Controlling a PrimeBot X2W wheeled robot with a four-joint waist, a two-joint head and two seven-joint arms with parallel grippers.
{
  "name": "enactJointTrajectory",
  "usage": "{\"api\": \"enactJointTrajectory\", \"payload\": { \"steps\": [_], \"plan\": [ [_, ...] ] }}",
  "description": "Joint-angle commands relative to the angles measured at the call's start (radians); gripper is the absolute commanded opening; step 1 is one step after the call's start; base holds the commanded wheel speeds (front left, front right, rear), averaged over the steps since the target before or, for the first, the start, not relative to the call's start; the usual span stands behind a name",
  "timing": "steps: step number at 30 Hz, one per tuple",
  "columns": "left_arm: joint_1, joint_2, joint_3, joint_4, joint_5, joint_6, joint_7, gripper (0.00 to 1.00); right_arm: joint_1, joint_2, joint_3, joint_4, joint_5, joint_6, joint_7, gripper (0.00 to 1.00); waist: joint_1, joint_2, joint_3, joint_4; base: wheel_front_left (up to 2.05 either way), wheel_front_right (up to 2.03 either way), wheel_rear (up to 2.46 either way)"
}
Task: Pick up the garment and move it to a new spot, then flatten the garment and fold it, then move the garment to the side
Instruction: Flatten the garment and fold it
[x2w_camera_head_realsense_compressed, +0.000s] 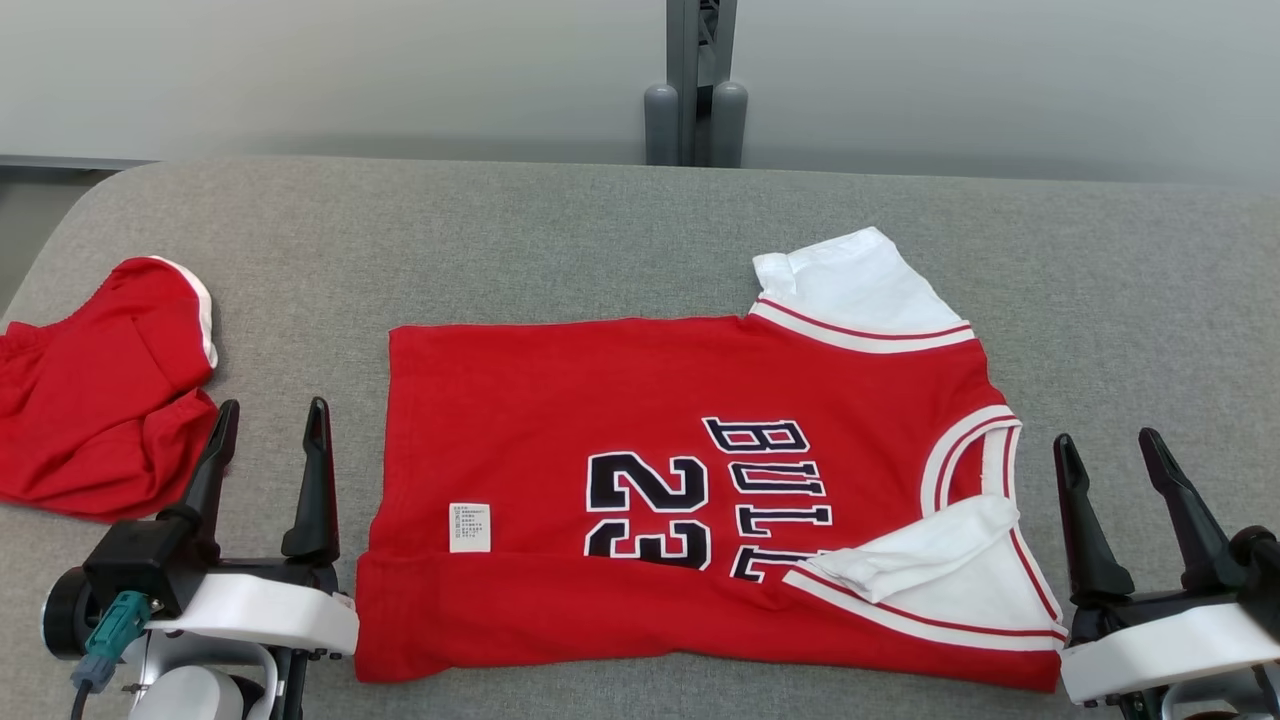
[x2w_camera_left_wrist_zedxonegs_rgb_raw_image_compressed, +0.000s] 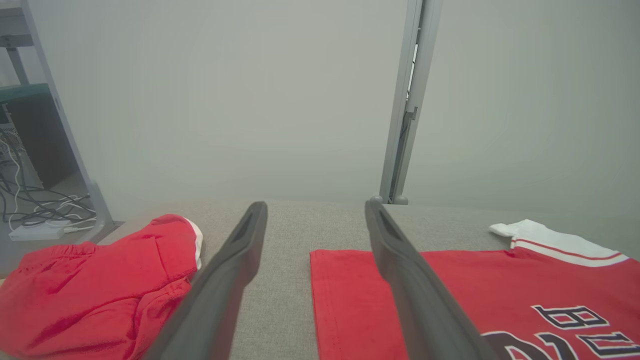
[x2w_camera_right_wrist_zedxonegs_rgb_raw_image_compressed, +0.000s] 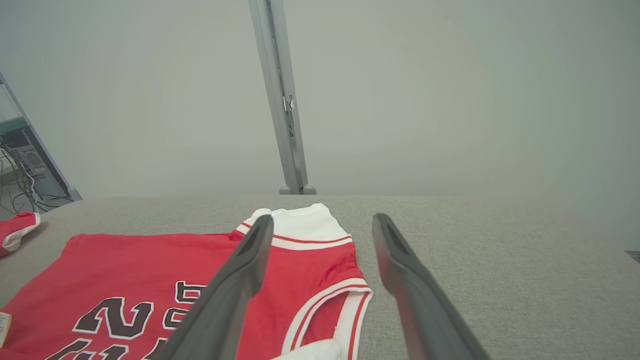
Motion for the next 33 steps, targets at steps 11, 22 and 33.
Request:
{"api": "enactJointTrajectory", "payload": {
  "steps": [11, 22, 33],
  "plan": [
    [-0.029, -0.029, 0.049, 0.029, 0.044, -0.052, -0.007, 1.00, 0.002, 0.003, 0.001, 0.007, 0.010, 0.000, 0.005, 1.00, 0.0000, 0.0000, 0.009, 0.001, 0.00, 0.00, 0.00],
    [-0.269, -0.011, 0.017, 0.209, 0.021, -0.166, 0.052, 1.00, -0.061, 0.003, 0.034, -0.004, 0.004, 0.000, 0.004, 1.00, 0.0000, 0.0000, 0.120, -0.041, 0.00, 0.00, 0.00],
    [-0.529, 0.057, -0.003, 0.544, -0.063, -0.291, 0.158, 1.00, -0.149, 0.005, 0.080, 0.035, 0.020, 0.000, -0.040, 1.00, 0.0000, 0.0000, 0.275, -0.119, 0.00, 0.00, 0.00]
  ]
}}
